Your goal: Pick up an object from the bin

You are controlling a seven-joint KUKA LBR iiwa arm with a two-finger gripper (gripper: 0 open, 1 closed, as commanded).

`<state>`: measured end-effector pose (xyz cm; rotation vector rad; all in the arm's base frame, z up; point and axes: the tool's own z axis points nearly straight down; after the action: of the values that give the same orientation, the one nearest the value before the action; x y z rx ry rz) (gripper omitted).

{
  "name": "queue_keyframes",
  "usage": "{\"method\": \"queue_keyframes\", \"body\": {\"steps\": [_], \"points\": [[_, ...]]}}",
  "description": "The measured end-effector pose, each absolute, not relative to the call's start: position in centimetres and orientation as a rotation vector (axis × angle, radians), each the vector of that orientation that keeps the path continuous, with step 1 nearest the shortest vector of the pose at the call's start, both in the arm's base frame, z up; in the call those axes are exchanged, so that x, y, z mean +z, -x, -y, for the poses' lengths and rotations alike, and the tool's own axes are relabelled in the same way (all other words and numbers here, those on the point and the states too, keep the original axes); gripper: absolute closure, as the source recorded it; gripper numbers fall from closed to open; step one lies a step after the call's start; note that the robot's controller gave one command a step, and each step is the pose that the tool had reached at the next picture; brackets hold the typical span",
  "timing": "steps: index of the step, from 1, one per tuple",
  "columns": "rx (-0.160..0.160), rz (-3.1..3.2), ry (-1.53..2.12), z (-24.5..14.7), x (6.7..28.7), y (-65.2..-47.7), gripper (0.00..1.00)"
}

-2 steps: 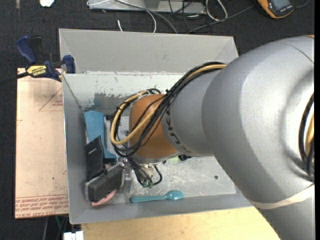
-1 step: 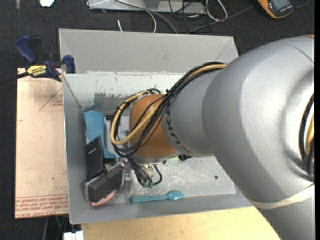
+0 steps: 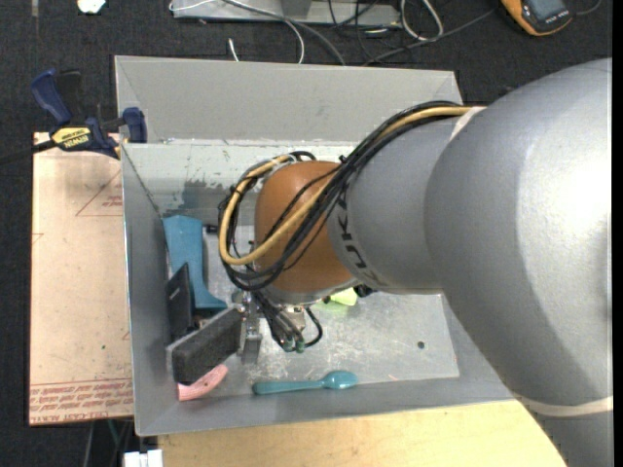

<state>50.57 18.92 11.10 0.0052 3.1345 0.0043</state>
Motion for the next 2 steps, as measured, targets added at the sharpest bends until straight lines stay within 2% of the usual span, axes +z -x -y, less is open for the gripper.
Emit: {"method": "queue_keyframes", "body": {"steps": [1,2], "points": [[0.002,-3.137,-0.006,-19.6,13.9,-51.1,1.0],[0.004,-3.127,0.223,-15.8,13.3,-49.0,1.0]]}}
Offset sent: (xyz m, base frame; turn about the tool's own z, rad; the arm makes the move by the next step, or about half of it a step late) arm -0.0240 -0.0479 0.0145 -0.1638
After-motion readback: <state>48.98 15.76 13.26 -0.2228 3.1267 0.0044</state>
